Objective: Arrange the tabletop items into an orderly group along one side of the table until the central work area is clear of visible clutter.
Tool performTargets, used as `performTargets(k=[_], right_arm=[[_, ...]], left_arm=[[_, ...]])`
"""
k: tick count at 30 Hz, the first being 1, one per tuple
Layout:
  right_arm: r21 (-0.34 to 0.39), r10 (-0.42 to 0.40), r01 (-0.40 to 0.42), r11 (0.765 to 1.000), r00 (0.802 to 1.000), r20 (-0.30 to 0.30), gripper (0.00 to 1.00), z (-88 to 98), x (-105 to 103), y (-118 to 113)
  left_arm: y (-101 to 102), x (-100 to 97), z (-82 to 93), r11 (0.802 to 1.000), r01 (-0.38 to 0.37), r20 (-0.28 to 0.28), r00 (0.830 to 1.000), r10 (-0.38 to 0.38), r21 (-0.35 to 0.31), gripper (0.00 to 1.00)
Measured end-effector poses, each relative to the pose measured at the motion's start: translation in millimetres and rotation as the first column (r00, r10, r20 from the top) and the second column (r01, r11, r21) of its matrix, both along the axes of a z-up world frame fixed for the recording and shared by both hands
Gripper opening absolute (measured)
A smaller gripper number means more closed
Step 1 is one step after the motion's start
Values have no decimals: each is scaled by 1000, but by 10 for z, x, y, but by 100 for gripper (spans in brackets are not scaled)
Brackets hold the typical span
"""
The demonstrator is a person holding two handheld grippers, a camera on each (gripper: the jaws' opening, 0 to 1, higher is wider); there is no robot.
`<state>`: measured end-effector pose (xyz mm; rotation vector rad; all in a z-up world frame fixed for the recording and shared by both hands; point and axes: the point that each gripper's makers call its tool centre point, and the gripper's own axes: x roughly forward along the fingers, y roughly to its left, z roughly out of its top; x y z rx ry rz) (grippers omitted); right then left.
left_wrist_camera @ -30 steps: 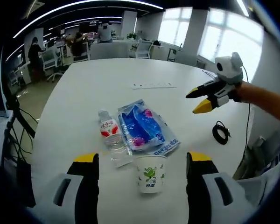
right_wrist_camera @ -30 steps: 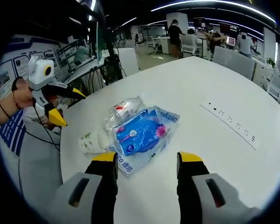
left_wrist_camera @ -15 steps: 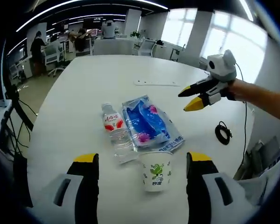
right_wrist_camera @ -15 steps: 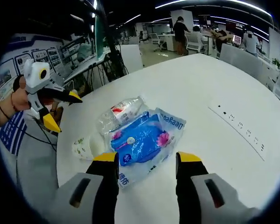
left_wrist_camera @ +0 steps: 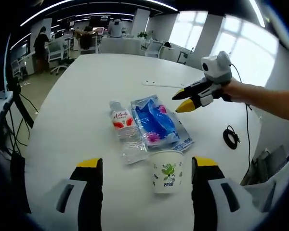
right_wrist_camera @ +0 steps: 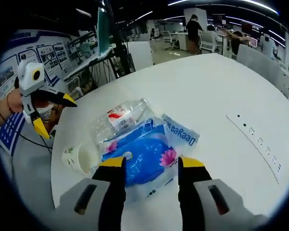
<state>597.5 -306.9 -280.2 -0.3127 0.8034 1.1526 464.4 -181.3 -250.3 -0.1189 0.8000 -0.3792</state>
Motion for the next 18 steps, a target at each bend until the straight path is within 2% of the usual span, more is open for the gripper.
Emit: performTargets(k=[18], right_arm=[[-27, 45, -45, 999, 999, 1, 32, -321, 335, 156]], left_arm=[[82, -16, -169, 999, -24, -29, 999, 23, -22, 76]])
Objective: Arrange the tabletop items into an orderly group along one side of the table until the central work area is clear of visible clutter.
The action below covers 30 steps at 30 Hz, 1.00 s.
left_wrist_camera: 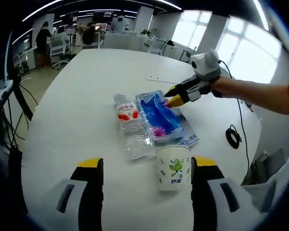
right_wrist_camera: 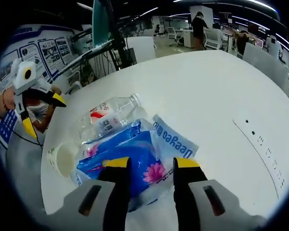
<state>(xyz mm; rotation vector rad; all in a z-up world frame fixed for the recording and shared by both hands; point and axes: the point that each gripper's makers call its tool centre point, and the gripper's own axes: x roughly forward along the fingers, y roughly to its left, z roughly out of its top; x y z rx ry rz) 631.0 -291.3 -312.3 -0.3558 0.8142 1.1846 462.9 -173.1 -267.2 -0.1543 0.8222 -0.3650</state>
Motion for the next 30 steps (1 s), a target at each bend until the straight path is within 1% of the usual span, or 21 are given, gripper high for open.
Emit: performTargets(k=[3, 9, 13, 16, 19, 22, 26, 29, 30], right_arm=[[0, 11, -11, 1000, 1000, 2, 28, -31, 35, 22], [-5, 36, -36, 999, 999, -2, 19, -88, 42, 56], [-10, 50, -50, 999, 999, 17, 7, -91, 64, 53], [-7, 53, -53, 999, 998, 15, 4, -84, 54, 51], [-17, 66, -66, 998, 997, 28, 0, -75, 52, 27], [-18, 69, -69, 997, 997, 34, 0, -47, 34, 2], [-12, 59, -58, 998, 998, 26, 0, 9, -8, -28], [20, 19, -20, 1000, 1000, 8, 0, 102, -38, -47], [23, 15, -16, 1000, 1000, 11, 0, 124, -43, -60]], left_arm=[[9, -3, -22, 1000, -5, -4, 1000, 5, -2, 75], [9, 2, -49, 1000, -10, -6, 1000, 10, -6, 75], [-6, 5, -69, 1000, -10, -10, 1000, 9, -8, 75], [-21, 1, -79, 1000, -7, -13, 1000, 7, -7, 75], [-42, 1, -71, 1000, -6, -12, 1000, 5, -11, 75], [-56, 7, -64, 1000, -3, -9, 1000, 3, -8, 74], [-69, 8, -61, 1000, 2, -6, 1000, -2, -8, 74], [-99, 12, -32, 1000, 5, 0, 1000, -5, -9, 74], [-110, 13, -26, 1000, 6, 0, 1000, -6, -9, 74]])
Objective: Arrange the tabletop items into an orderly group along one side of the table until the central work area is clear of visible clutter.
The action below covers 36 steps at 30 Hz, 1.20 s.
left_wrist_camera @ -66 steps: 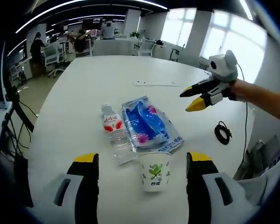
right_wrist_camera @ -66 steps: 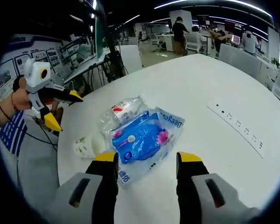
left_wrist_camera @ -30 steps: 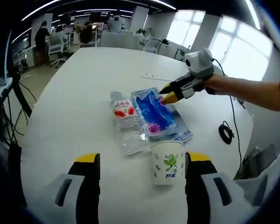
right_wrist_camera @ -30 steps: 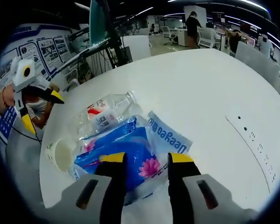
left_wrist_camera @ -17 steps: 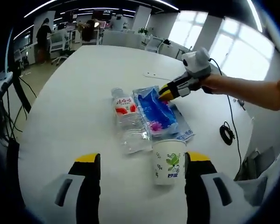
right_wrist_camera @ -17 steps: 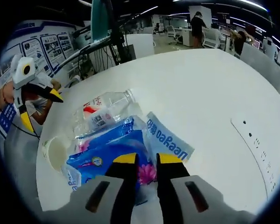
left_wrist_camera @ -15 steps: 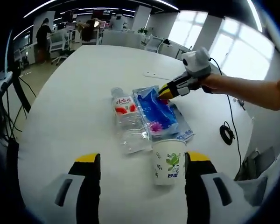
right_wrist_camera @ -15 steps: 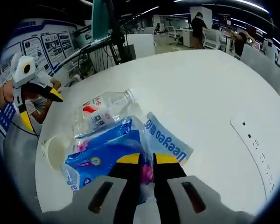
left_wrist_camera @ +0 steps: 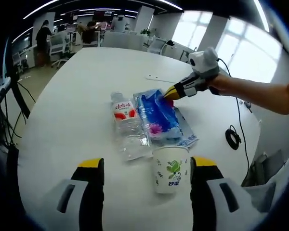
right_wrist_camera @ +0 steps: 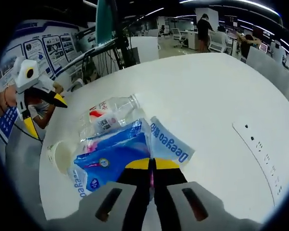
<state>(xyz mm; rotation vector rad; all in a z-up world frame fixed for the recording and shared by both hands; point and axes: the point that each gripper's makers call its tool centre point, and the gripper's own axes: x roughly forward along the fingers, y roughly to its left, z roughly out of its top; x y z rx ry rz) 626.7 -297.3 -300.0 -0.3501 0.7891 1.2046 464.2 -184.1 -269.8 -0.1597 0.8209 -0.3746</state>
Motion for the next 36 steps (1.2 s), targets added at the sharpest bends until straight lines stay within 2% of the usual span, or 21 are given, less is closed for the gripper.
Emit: performTargets(k=[5, 8, 25, 36], right_arm=[[36, -46, 46, 998, 999, -13, 0, 133, -36, -51], [60, -73, 75, 995, 996, -44, 0, 206, -85, -81], [145, -173, 180, 973, 983, -61, 0, 529, -243, -315], [224, -275, 281, 933, 960, -57, 0, 815, -323, -546]], left_arm=[[-74, 35, 44, 1000, 14, 9, 1000, -14, -1, 73], [-133, 60, 78, 1000, 25, 16, 1000, -25, -2, 73], [-431, 172, 211, 997, 75, 43, 996, -75, -16, 66], [-708, 285, 289, 993, 119, 66, 991, -118, -13, 61]])
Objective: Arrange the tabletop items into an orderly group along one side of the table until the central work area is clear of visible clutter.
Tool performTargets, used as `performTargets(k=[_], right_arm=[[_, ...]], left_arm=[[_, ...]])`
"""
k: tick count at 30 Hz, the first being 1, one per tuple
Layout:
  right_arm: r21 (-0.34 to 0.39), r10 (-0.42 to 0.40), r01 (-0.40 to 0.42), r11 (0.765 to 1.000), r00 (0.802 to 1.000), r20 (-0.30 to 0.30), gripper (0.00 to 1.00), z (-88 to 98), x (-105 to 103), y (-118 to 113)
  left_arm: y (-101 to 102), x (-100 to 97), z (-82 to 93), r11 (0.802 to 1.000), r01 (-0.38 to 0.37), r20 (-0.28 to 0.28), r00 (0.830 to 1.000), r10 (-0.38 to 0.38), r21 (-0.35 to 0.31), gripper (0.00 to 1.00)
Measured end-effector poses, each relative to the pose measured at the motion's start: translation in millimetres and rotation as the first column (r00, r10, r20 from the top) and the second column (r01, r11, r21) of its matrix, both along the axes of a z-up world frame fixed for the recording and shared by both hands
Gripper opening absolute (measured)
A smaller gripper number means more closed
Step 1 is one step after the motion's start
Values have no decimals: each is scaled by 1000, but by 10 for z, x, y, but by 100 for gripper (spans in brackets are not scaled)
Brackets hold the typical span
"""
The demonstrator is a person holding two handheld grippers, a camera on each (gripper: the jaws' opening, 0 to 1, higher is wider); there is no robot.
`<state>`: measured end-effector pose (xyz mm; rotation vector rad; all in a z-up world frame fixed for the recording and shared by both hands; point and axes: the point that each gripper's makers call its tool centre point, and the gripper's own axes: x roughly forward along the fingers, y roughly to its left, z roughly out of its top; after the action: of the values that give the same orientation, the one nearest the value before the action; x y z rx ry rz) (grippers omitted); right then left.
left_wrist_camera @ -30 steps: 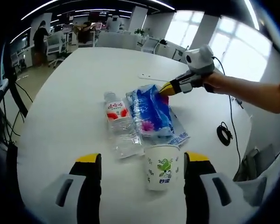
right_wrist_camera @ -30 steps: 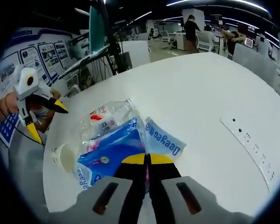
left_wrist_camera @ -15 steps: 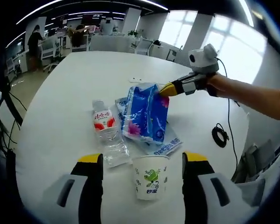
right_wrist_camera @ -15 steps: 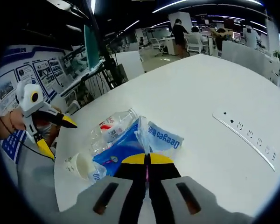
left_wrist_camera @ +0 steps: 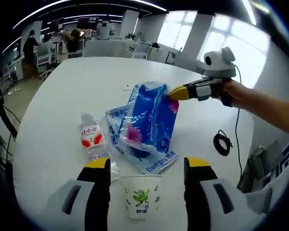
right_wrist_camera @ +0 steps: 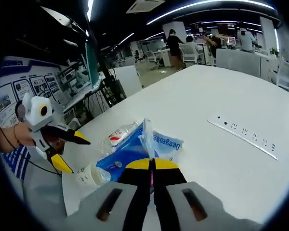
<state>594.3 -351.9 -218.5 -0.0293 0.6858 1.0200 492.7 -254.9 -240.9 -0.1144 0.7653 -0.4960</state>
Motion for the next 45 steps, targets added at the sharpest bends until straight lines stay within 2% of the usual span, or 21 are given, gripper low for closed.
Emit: performTargets(k=[5, 9, 13, 15, 19, 25, 32, 41, 45], right_arm=[[53, -62, 62, 997, 998, 3, 0, 162, -7, -117], [78, -89, 88, 993, 996, 9, 0, 263, -45, -187], [104, -116, 114, 988, 993, 14, 0, 350, -94, -249], [115, -130, 127, 985, 991, 16, 0, 390, -119, -283], [153, -170, 167, 974, 985, 7, 0, 473, -154, -371], [182, -223, 219, 959, 975, 1, 0, 565, -231, -583], [189, -267, 262, 947, 964, 6, 0, 630, -326, -833], [190, -344, 333, 923, 939, 23, 0, 710, -431, -1253], [198, -377, 366, 909, 926, 21, 0, 742, -477, -1422]], left_arm=[[-119, 39, 31, 1000, 11, 10, 1000, -11, -4, 58], [-237, 106, 99, 999, 2, 27, 1000, -1, -37, 56], [-301, 158, 135, 999, -5, 39, 999, 7, -35, 45], [-354, 184, 160, 998, -14, 45, 999, 16, -58, 43], [-414, 201, 156, 998, -19, 43, 999, 22, -64, 37], [-530, 246, 262, 997, -11, 72, 997, 16, -76, 23], [-742, 291, 404, 996, 51, 116, 992, -43, -69, 6], [-1086, 323, 556, 989, 143, 149, 980, -135, -43, 1], [-1259, 322, 616, 981, 193, 168, 968, -187, -20, 0]])
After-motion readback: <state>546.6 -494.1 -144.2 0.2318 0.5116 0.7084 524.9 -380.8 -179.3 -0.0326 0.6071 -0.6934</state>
